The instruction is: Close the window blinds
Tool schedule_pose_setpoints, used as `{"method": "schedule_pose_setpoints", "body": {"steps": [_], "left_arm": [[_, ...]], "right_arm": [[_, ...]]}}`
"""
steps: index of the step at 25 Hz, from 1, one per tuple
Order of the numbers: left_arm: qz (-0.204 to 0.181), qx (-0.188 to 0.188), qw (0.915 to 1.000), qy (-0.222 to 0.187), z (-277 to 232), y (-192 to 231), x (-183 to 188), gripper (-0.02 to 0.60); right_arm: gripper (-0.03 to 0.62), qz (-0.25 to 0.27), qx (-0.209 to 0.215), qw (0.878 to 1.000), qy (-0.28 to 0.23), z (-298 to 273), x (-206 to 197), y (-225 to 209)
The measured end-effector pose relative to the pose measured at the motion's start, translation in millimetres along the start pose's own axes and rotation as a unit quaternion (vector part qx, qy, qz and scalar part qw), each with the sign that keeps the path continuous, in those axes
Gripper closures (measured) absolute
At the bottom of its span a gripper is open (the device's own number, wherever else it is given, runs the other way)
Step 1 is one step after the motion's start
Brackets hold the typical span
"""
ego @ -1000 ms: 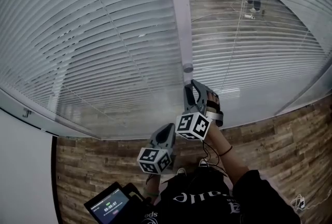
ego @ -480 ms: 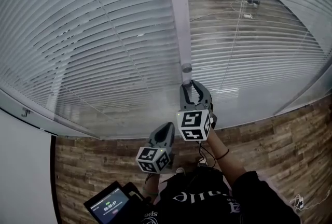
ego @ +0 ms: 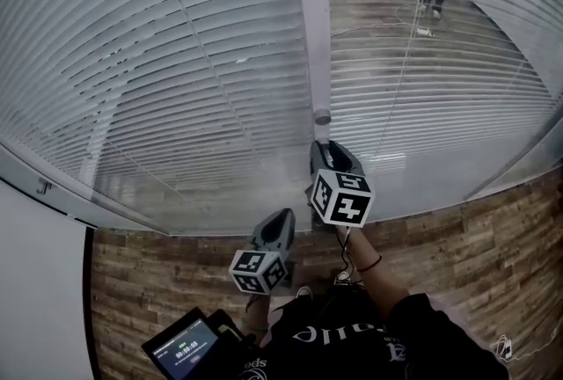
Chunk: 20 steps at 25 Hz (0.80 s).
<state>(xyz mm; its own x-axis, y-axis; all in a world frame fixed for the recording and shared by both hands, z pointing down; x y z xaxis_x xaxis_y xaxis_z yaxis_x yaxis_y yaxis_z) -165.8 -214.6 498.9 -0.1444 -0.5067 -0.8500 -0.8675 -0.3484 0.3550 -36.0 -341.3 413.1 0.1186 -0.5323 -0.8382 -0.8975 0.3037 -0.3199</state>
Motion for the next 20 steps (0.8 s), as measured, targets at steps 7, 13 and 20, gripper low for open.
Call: {"method": "schedule_pose_setpoints", "body": {"steps": [7, 13, 20], "left_arm": [[0.020, -0.001, 0.9998, 0.001, 0.1, 8.2, -3.2, 0.577], [0.020, -0.006, 0.9998, 0.002, -2.9, 10.3, -2.9, 0.577], [0.016, -0.018, 0.9997, 0.006, -10.8, 1.9, -1.7, 0.577]], "right_arm": [[0.456, 0.337, -0.151, 0.929, -0.011, -0.6, -3.1, 21.5], [0.456, 0.503, -0.176, 0.846, -0.027, -2.8, -12.0, 22.9], [0.454, 0.291, -0.094, 0.952, -0.010, 3.8, -4.6, 16.2]]}}
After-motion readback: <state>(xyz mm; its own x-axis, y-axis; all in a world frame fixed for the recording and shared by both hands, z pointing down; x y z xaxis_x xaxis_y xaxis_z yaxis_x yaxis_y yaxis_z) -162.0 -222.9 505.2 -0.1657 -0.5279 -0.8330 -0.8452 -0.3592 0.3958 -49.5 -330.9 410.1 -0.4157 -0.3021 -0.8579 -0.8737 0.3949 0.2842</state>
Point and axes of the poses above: the fingertips, and each gripper's own axes: z backward along the fingers, y to its left, x out of its top, the point moved 7 cm from there along z, backward along the fingers, and after that the axes turned 13 degrees about y, right-handed, at the moved point
